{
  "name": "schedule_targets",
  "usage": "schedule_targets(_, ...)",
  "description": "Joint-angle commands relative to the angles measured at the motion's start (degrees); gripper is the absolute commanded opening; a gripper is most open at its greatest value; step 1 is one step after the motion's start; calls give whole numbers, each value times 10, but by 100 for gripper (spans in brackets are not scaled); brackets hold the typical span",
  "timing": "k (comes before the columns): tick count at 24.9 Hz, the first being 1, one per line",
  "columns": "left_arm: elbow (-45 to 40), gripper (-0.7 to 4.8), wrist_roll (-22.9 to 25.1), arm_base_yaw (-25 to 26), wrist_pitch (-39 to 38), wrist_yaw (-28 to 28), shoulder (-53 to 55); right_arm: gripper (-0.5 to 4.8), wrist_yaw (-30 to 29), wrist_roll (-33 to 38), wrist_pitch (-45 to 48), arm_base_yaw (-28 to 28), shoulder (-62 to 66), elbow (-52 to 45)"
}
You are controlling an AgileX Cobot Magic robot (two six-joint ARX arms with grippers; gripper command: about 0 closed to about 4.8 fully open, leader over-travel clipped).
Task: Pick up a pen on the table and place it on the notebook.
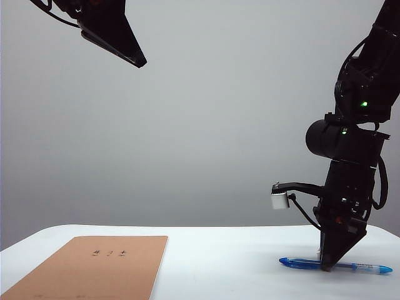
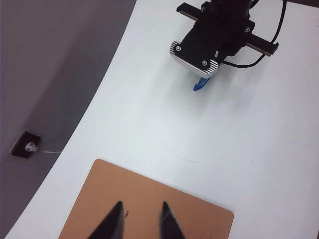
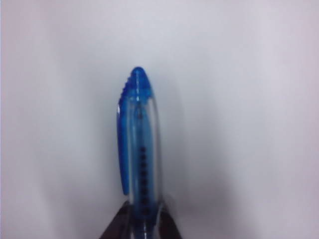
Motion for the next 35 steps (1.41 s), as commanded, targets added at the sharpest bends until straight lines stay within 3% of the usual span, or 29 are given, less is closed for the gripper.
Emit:
schedule_targets(1, 2, 94, 0, 0, 13, 4, -1, 48, 10, 15, 10, 3, 22, -13)
schedule_targets(6, 2, 94, 0, 0, 22, 4, -1, 40, -5, 47, 10, 3, 20, 13)
schedule_targets(14, 2, 94, -24, 0, 29, 2, -1, 39, -76, 114, -56, 3, 18, 145)
schedule_targets(19, 2, 94, -30, 0, 28, 2, -2, 39, -83, 116, -96, 3, 18, 202)
schedule_targets(23, 2, 94, -32, 0, 32, -9, -2, 39, -162, 156, -113, 5, 18, 239)
schedule_targets(26, 2, 94, -81, 5, 45, -86, -3, 39, -313, 235, -92, 7, 18, 282)
schedule_targets(29, 2, 94, -114, 30, 33, -87, -5, 39, -392, 305, -48, 18, 18, 296)
schedule_targets(31, 2, 94, -137, 52, 14, -85, -11, 39, -415, 349, -2, 43, 18, 298)
schedule_targets(35, 2, 94, -137, 95, -24, -85, -44, 39, -367, 351, 52, 107, 19, 298)
